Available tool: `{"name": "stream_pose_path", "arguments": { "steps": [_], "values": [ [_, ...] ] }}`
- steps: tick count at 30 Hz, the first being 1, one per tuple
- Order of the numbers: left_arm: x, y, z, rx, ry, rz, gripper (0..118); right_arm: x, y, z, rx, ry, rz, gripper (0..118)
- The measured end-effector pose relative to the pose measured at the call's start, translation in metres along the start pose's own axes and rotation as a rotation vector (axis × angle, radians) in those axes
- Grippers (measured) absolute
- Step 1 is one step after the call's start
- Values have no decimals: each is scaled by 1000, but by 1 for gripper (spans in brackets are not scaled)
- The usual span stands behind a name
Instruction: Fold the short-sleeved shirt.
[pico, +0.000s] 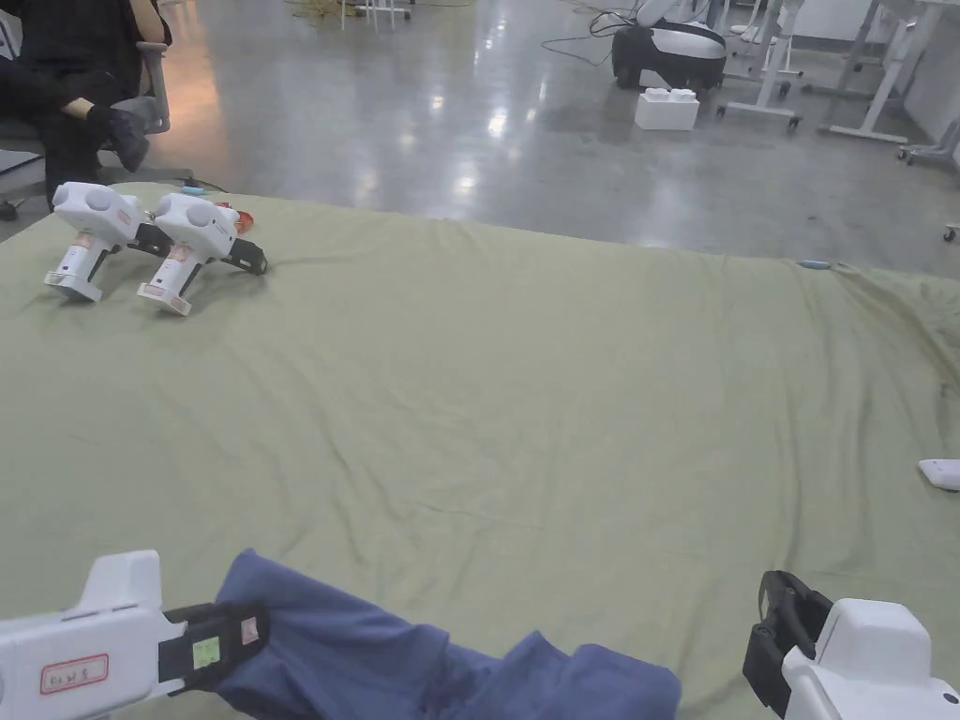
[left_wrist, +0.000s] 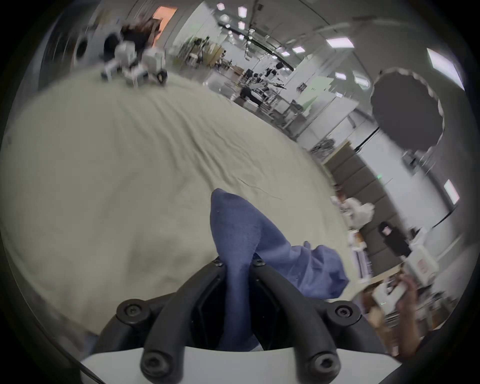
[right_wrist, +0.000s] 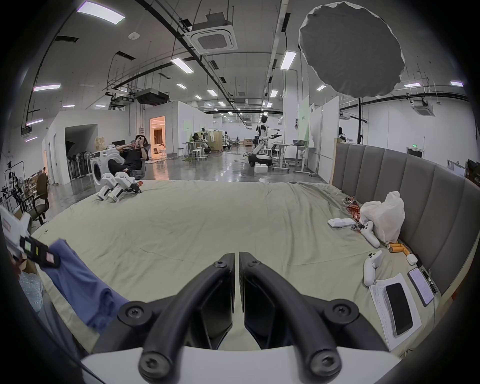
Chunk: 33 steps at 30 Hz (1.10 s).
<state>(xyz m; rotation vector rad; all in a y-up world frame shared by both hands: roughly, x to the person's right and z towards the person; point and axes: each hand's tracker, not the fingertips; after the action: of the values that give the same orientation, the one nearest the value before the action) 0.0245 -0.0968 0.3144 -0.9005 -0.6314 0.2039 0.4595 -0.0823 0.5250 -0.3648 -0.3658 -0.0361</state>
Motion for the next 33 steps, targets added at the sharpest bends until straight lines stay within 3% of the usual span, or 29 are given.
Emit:
{"name": "stream_pose_path", "arguments": {
  "steps": [4, 8, 16, 25, 33],
  "values": [
    [29, 15, 18, -8, 143, -105, 8, -1, -4, -4, -9, 11, -11, 3],
    [62, 19, 22, -4, 137, -120, 8, -3, -7, -6, -18, 21, -23, 3],
    [128, 3, -3, -63, 110, -318, 8, -1, -12, -6, -22, 19, -21, 3],
    [180, -21, -48, -142, -1, -314, 8, 7, -24, -4, -57, 4, -32, 3],
    [207, -49, -121, -222, -25, -195, 9, 13, -27, -2, -67, -12, -39, 3]
  ]
}}
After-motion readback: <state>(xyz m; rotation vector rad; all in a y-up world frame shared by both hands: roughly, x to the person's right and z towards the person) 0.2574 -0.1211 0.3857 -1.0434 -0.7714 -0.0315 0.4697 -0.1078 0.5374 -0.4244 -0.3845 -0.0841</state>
